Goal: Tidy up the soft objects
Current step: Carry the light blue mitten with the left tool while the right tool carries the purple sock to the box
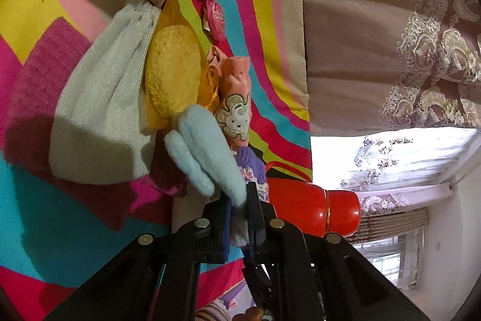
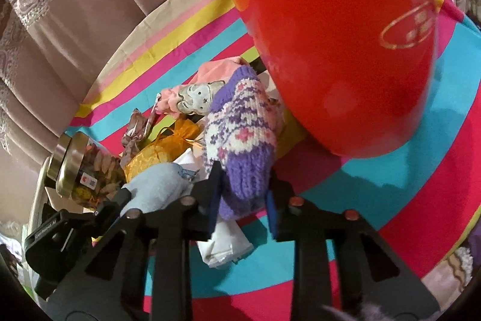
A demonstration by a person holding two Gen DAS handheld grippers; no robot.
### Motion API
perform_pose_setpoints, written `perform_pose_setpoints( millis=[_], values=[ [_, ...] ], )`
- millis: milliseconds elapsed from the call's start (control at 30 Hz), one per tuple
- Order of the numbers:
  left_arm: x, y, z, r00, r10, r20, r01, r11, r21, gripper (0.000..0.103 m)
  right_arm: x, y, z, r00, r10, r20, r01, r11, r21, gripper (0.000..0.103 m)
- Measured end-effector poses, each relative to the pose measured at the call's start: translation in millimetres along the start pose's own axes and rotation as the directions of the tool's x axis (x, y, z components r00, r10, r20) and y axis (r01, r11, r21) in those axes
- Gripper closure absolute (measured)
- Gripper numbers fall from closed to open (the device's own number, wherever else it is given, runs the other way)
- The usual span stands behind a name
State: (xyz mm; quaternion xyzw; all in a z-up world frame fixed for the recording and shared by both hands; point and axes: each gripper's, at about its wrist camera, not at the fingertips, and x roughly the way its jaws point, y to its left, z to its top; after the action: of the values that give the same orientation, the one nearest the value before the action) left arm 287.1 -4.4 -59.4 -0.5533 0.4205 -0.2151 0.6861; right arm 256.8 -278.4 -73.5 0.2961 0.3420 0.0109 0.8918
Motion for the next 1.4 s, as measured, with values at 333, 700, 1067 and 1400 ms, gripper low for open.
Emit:
perform_pose_setpoints(
  millis=[333, 700, 1067, 1400],
  values=[
    [-17.3, -10.2, -13.0, 1.000, -0.011, 0.027, 0.010, 0.999, 0.039, 0.094, -42.0, -3.3, 0.4, 0.999, 0.040, 0.026, -0.038, 0.997, -0.071, 0.077],
    [-26.0, -36.6, -41.3, 1.000, -0.014, 0.018, 0.012, 0.992, 0.124, 0.094, -99.2, -11.7, -8.5, 0.996, 0.061, 0.067, -0.047, 0.980, -0.191, 0.078],
    [-28.2, -77.4, -78.8, 1.000, -0.031, 0.000, 0.030, 0.969, 0.247, 0.094, -150.6, -57.2, -9.5, 0.995, 0.059, 0.079, -0.043, 0.979, -0.198, 0.078],
    [6.6, -102.4, -133.3, 0.991, 0.002, -0.132, 0.041, 0.946, 0.320, 0.094, -202.3, -124.6, 3.1, 0.985, -0.078, 0.156, 0.104, 0.981, -0.165, 0.078]
  ],
)
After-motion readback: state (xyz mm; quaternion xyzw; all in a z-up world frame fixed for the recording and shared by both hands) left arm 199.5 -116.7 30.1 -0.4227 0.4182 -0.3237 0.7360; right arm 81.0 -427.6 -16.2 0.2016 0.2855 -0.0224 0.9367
